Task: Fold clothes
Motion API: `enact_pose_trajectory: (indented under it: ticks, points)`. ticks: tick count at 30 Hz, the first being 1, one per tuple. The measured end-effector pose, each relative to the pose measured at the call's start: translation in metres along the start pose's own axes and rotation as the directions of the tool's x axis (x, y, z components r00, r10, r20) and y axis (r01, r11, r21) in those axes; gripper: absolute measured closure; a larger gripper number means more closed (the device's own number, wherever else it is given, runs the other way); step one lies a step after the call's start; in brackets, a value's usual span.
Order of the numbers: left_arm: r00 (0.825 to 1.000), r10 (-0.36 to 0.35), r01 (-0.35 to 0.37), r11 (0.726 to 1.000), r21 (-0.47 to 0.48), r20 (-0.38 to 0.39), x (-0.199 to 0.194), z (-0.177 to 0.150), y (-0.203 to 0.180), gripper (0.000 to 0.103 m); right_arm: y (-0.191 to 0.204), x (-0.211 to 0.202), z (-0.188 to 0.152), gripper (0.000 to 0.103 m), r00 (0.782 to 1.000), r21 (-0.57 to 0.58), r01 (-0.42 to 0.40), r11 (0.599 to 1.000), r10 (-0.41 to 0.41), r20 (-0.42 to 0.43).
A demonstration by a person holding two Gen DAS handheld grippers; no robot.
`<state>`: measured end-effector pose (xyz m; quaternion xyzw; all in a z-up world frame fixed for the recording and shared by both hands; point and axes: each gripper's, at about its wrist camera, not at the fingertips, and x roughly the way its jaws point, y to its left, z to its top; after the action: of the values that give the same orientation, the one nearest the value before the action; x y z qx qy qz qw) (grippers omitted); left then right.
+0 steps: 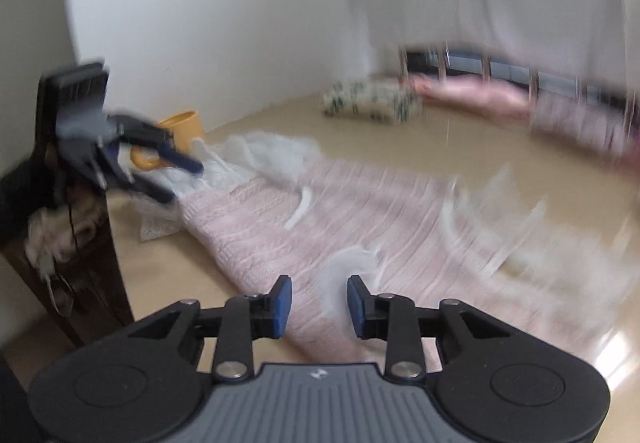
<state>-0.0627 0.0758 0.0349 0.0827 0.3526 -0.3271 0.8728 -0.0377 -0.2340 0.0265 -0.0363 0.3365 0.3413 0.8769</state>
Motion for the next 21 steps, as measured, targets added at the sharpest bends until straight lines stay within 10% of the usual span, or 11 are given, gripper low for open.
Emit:
enact_pose_trajectory:
  ticks: [3, 6, 12, 14, 18, 21]
  points:
    - [0.999, 0.028, -0.028, 0.999, 0.017, 0.027, 0.004, -0.019, 0.000, 0.041, -0.006, 0.002, -0.012, 0.089, 0.989, 0.044, 0.146, 0.988, -0.145, -0.020]
    - [0.999, 0.034, -0.035, 0.999, 0.033, 0.034, -0.011, -0.026, -0.001, 0.041, -0.014, -0.032, -0.019, 0.077, 0.954, 0.140, 0.282, 0.949, -0.293, 0.062]
    - [0.963, 0.023, 0.030, 0.981, -0.192, 0.267, -0.040, -0.003, -0.015, 0.036, 0.042, -0.067, -0.025, 0.070, 0.954, 0.043, 0.078, 0.996, -0.087, 0.285]
    - [0.972, 0.128, -0.069, 0.957, -0.281, 0.196, -0.010, 0.007, -0.028, 0.047, 0.060, -0.038, -0.023, 0.080, 0.967, 0.002, 0.091, 0.996, -0.089, 0.238]
    - [0.933, 0.347, -0.338, 0.936, -0.101, 0.092, 0.037, 0.002, -0.064, 0.051, 0.058, 0.009, -0.020, 0.095, 0.956, 0.077, 0.242, 0.967, -0.251, 0.152]
    - [0.938, 0.330, -0.317, 0.941, -0.117, 0.111, 0.040, -0.013, -0.063, 0.051, 0.050, 0.023, -0.025, 0.095, 0.914, 0.079, 0.396, 0.915, -0.401, 0.064]
